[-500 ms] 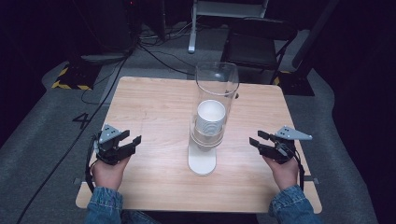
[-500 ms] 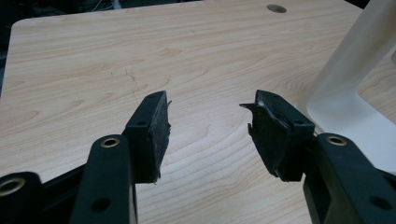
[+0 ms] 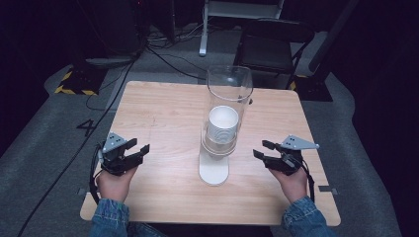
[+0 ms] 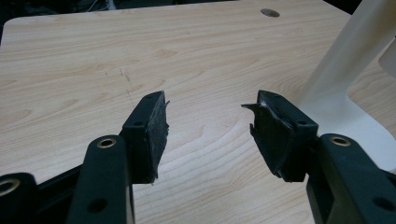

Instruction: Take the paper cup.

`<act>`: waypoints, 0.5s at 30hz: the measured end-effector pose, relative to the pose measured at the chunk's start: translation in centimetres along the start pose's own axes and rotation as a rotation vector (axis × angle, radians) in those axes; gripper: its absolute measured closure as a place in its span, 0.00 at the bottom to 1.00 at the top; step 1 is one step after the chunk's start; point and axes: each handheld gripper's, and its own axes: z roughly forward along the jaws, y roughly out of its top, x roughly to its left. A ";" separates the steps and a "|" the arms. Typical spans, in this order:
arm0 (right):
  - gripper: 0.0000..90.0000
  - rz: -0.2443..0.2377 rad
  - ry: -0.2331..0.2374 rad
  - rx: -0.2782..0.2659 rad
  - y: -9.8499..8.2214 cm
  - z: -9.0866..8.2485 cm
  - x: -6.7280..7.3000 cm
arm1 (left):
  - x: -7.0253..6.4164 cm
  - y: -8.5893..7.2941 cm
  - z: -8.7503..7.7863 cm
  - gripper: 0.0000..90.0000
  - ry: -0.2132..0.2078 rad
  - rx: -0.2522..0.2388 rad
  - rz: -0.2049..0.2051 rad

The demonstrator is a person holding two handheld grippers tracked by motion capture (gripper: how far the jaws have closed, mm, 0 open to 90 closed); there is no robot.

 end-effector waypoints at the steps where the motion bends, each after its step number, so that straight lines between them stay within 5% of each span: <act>1: 0.48 -0.001 0.010 0.000 0.0 0.2 0.2 | 0.0 -0.1 -0.1 0.50 0.002 0.001 0.003; 15: 0.46 -0.013 0.119 0.003 0.6 2.5 2.0 | 0.2 -0.8 -0.9 0.49 0.004 0.003 -0.007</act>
